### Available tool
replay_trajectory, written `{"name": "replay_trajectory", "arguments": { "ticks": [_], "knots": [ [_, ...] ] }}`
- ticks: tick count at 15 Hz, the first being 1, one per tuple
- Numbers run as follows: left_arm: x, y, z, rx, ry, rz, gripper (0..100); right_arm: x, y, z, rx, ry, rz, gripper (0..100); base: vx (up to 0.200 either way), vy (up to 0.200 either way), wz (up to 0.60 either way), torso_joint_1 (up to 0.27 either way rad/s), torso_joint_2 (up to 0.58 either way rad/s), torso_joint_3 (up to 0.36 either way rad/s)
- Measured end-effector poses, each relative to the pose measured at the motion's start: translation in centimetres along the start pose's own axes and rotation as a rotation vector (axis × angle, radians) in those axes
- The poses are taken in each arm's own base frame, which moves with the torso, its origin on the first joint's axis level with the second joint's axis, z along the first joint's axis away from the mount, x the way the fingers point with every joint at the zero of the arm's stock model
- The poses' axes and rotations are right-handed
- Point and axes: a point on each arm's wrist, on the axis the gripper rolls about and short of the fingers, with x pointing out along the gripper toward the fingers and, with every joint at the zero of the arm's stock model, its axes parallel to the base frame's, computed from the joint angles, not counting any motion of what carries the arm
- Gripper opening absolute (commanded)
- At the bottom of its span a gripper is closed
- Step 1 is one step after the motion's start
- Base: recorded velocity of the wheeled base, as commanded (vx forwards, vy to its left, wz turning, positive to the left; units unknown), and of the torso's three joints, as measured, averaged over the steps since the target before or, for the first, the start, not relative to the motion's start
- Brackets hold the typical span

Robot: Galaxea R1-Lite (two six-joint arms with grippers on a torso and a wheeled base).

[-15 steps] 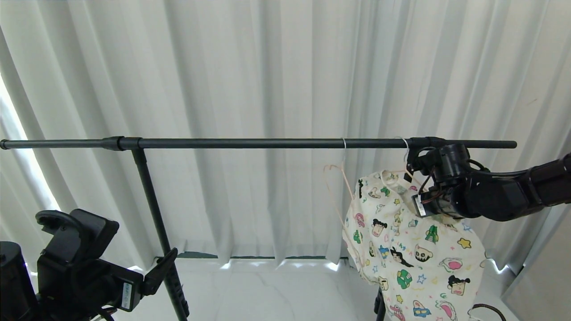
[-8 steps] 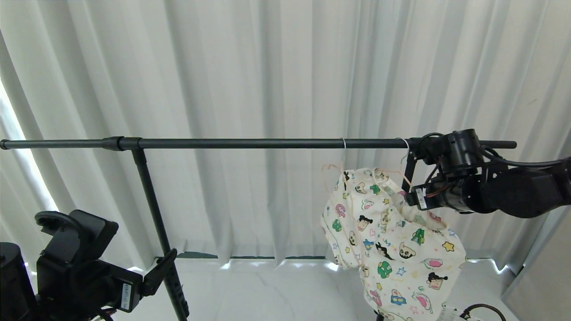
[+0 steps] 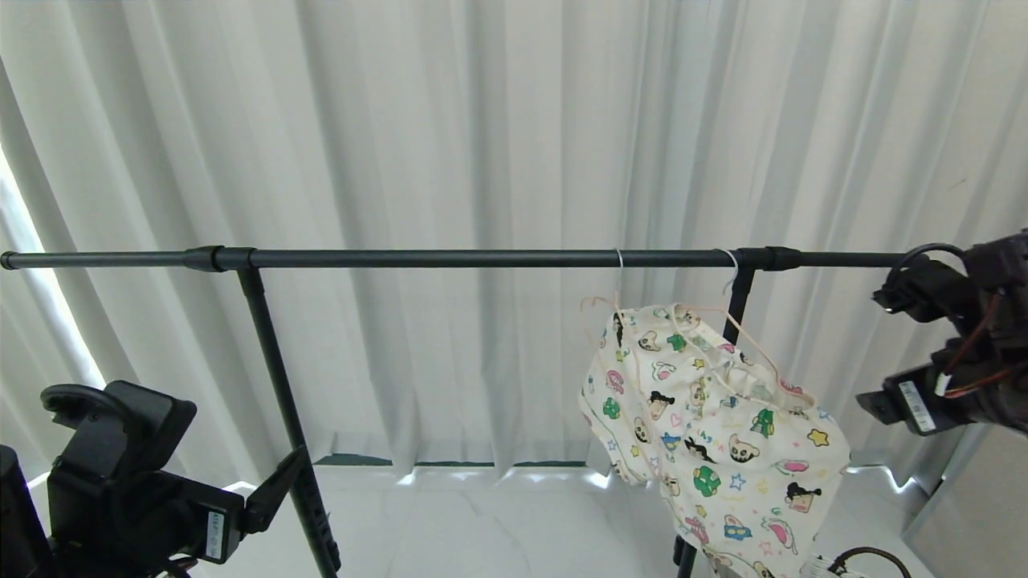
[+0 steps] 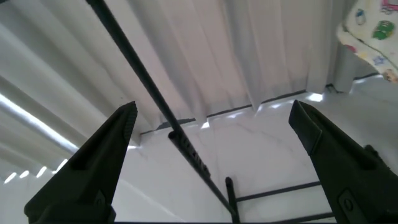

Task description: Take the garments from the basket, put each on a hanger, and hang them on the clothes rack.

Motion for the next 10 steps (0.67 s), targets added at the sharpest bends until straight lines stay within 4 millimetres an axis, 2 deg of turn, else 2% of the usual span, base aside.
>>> {"name": "replay_trajectory", "arguments": {
  "ticks": [2,5,10],
  "knots": [
    [-0.1,0.1,-0.5,0.006,0.035,0.071,100,-0.9,-1.7,-1.4,0.008,0.0,-0.049,100,0.0,0.0,0.0,0.0,0.0,0.0],
    [-0.3,0.0,-1.0,0.012,0.054,0.073,100,-1.9,-3.0,-2.1,0.045,-0.016,-0.084,100,-0.2,0.0,0.0,0.002,0.0,0.004],
    [-0.3,0.0,-1.0,0.011,0.051,0.076,100,-2.4,-3.3,-2.3,0.055,-0.033,-0.092,100,-0.2,0.0,0.0,0.002,0.0,0.001]
  ]
}}
